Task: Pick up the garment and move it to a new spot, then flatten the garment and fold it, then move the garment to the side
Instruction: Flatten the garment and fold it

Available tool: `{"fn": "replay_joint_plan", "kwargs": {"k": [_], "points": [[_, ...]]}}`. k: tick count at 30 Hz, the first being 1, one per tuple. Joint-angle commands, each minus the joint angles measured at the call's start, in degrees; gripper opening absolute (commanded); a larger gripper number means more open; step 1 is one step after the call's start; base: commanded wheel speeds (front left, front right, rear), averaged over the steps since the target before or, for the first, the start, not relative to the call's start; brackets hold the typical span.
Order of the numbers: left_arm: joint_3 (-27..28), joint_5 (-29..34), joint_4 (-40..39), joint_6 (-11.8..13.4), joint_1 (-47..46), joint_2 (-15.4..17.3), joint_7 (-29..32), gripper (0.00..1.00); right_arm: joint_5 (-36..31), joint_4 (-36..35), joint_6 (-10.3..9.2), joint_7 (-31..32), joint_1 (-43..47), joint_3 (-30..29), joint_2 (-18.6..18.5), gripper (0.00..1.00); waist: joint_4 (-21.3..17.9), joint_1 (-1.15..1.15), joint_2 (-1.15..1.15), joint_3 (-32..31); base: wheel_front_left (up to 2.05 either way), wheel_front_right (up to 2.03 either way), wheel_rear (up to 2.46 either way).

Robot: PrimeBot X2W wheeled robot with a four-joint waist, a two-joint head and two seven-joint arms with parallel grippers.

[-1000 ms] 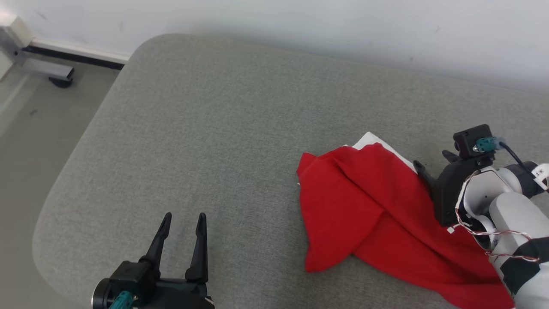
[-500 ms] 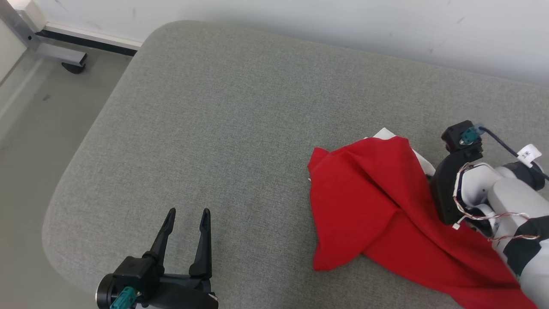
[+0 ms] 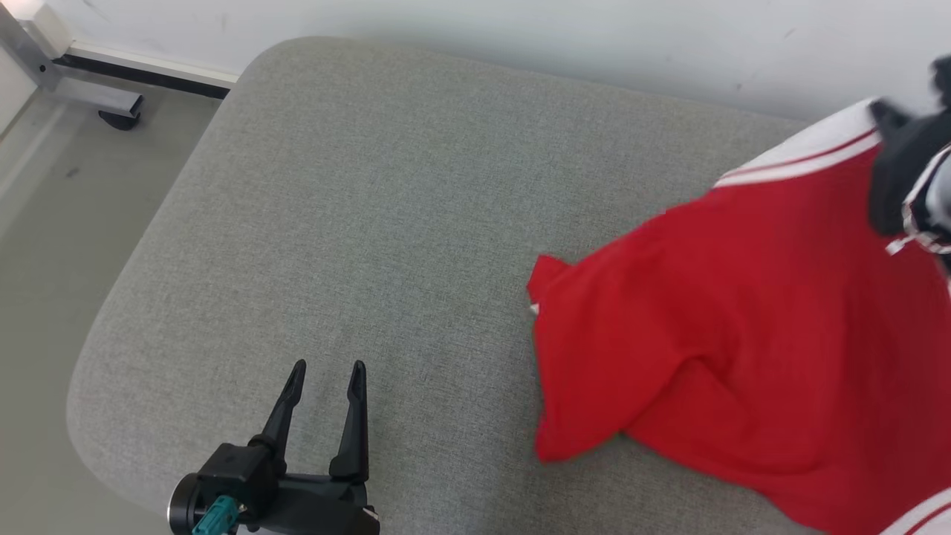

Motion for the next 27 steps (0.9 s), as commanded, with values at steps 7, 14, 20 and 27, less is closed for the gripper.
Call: {"fn": "replay_joint_plan", "kwargs": {"k": [7,14,20,27], "points": [[-1.1,-0.6,0.1,-0.1,-1.0,-0.1,-0.2,1.0,-6.3,10.4,-0.15,-5.7,-8.0,-3.9,-3.6,0.0,1.2,0.0,-0.01,0.6,0.0,0.0,0.0],[-1.0,-0.4,0.1,0.1,-0.7,-0.1,-0.2,1.0,-9.5,17.1,-0.15,-10.5,-9.7,-6.4,-1.8,1.0,1.1,0.0,-0.01,0.8,0.0,0.0,0.0],[0.0,0.8,0.2,0.0,-0.2,0.0,-0.2,1.0,-9.9,17.7,-0.15,-15.1,-9.1,-7.2,-0.3,1.0,-0.4,0.0,-0.01,-0.8,0.0,0.0,0.0],[2.5,2.7,0.2,-0.3,1.8,0.0,-0.2,1.0,-8.0,15.1,-0.15,-23.0,-5.2,-8.0,2.0,1.0,-4.1,0.0,-0.01,-4.3,0.0,0.0,0.0]]}}
